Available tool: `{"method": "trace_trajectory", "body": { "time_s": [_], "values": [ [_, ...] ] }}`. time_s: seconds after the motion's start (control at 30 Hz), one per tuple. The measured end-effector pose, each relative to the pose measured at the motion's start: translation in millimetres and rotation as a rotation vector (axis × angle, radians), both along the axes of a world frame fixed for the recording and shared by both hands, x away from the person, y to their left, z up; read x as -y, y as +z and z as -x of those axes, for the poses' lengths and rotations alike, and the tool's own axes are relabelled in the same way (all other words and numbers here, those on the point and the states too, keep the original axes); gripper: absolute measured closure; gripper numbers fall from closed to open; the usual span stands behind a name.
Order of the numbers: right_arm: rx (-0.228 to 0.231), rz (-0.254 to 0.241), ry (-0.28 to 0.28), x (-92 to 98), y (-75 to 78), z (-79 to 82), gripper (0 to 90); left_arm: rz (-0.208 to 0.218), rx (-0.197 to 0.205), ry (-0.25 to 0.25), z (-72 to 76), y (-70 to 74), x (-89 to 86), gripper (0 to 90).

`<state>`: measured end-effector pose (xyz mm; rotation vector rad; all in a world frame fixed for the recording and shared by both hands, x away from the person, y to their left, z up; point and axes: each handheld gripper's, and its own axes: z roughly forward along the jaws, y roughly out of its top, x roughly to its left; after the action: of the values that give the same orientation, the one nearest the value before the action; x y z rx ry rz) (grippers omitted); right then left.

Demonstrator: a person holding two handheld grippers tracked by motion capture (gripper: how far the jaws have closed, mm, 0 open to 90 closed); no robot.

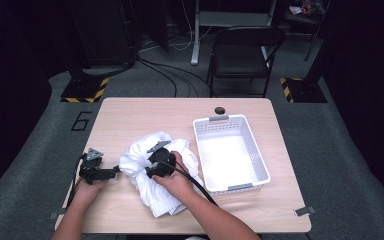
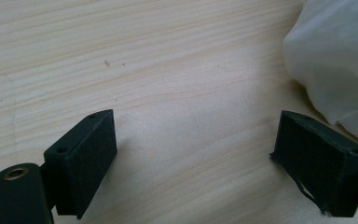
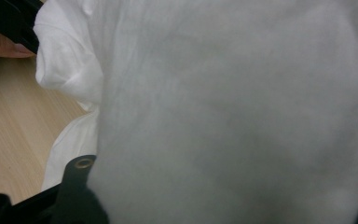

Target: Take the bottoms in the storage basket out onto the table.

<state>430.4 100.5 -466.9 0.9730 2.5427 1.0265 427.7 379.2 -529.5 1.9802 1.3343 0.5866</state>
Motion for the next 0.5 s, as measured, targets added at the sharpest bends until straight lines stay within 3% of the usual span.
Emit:
{"method": "trace_trajectory", "body": {
  "time_s": [0.33, 0.5],
  "values": [
    [-0.025, 0.003, 0.001, -1.0, -6.6, -1.4, 30.0, 0.0, 0.0, 0.0, 0.0, 0.0, 0.0, 12.6],
    [-0.032, -0.006, 0.017, -2.0, -8.2, -2.0, 21.3, 0.0, 0.0, 0.0, 0.0, 0.0, 0.0, 12.6]
  ]
}}
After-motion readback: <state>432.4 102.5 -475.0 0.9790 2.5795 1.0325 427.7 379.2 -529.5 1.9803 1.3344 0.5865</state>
